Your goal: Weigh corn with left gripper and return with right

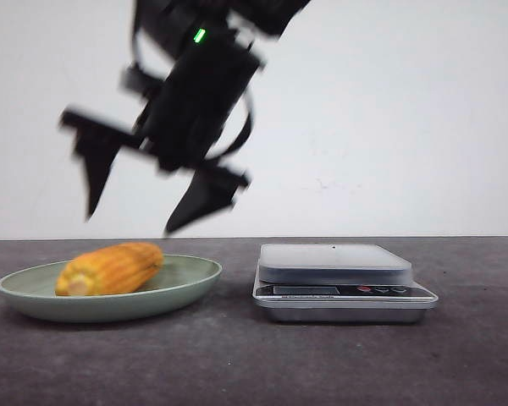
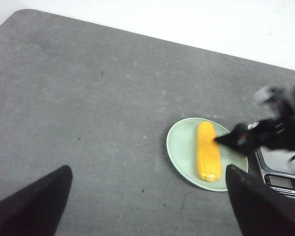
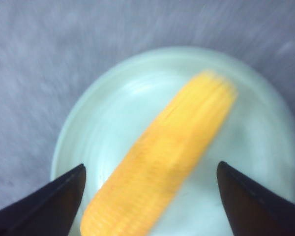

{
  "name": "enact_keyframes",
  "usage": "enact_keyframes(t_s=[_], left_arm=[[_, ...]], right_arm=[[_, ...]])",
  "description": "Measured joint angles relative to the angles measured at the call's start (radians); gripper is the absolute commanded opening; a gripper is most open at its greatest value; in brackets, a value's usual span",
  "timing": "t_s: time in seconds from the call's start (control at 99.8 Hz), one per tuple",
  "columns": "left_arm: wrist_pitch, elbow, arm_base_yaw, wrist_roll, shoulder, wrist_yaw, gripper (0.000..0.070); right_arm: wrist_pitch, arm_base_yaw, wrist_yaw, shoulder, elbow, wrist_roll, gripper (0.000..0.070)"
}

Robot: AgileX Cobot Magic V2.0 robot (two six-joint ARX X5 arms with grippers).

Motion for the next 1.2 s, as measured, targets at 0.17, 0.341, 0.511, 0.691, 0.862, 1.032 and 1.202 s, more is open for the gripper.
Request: enact_keyframes(t_s=[0.17,0.341,0.511,0.691,0.862,1.032,1.202], left_arm=[[0.0,0.0,0.0,0.012,0.0,0.0,0.058],[0.014,0.0,0.0,0.021,0.0,0.0,0.058],[0.104,-0.007,0.0,0.024,0.0,0.0,0.058],[0.187,-0.061,0.0,0.024,0.0,0.002,0.058],[0.264,-0.14,0.0,0.024,0.0,0.035,0.0578],[0.307,-0.219,0.0,0.024,0.0,0.063,0.0489],[0.309,-0.283,0.0,0.035,0.0,0.065,0.0]], right_arm=[[-0.079,-0.117,0.007,-0.299,0.005,-0.078,0.0539],[-0.237,-0.245,0.016,-0.592,0.007,-0.158,0.0539],[-0.418,-0.339,0.069,-0.87,0.007,-0.23,0.0539],[-0.653,-0.351,0.227,-1.102,0.005,-0.266,0.0538],[-0.748,-0.351,0.254,-1.283,-0.092,-0.243,0.0539],[-0.748,-0.351,0.222,-1.479,-0.265,-0.194,0.0481],[-0.75,-0.351,0.222,-1.587,-0.43,-0.164,0.0]])
